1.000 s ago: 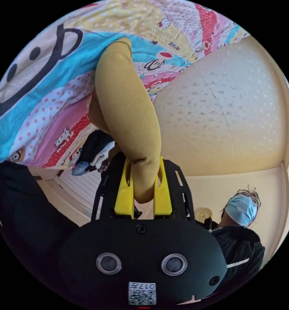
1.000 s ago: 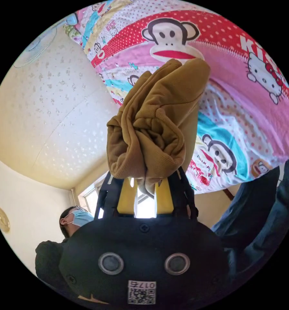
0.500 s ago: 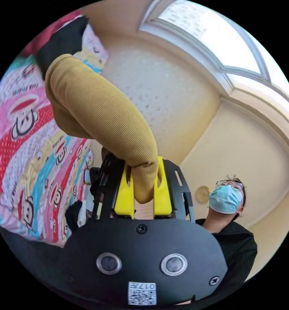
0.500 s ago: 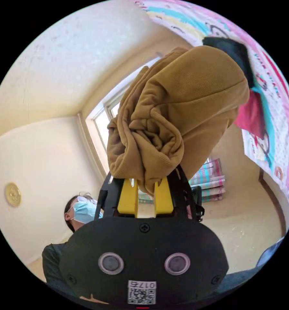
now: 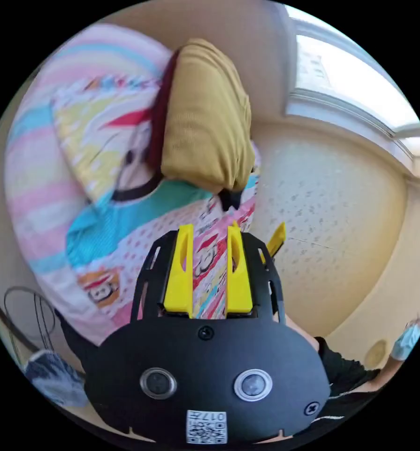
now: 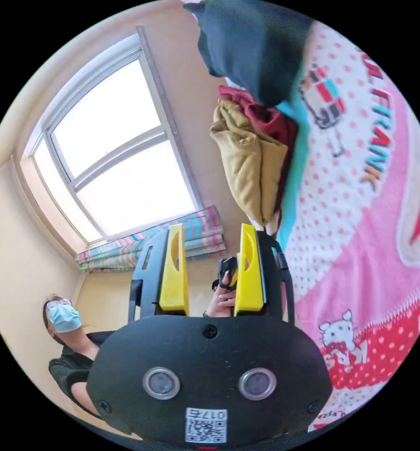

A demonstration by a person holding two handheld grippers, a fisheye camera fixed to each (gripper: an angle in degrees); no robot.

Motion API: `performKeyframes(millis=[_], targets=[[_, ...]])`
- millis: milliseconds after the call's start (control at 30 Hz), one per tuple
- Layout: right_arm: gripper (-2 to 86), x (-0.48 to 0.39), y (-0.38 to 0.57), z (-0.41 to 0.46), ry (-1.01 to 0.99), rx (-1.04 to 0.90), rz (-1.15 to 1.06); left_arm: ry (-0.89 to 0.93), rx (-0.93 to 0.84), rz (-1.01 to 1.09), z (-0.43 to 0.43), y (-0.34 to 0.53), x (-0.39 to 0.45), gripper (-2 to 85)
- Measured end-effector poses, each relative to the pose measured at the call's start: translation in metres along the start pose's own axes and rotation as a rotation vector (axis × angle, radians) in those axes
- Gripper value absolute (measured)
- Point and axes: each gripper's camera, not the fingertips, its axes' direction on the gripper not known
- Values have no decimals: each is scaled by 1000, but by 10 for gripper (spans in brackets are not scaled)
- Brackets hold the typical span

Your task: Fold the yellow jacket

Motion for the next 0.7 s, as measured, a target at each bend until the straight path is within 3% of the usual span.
performKeyframes(millis=[133,200,267,333,433,533,633,700], targets=[[53,18,122,-106,8,23,45,151,14,-145,-13,101,-116,21],[34,6,194,-161,125,62,124,20,-60,-187,-33,166,-149,-2],[18,-29,294,-237,286,228,239,-96,-127,-193,-46,202,-154,-7],[11,-70,365,-286,303,416,253,-156,-170,-151,-55,217,-142,-9],[6,-166,456,-342,303,692,121,-273,-230,23,-48,194,-80,-10],[3,-317,544,-365,417,907,-210,-353,-305,317,-7,137,40,-10],[2,-470,639,-355,678,1032,-529,-444,-344,763,53,109,211,-10],[3,-542,699,-334,870,1124,-651,-556,-310,1132,102,139,348,-10]])
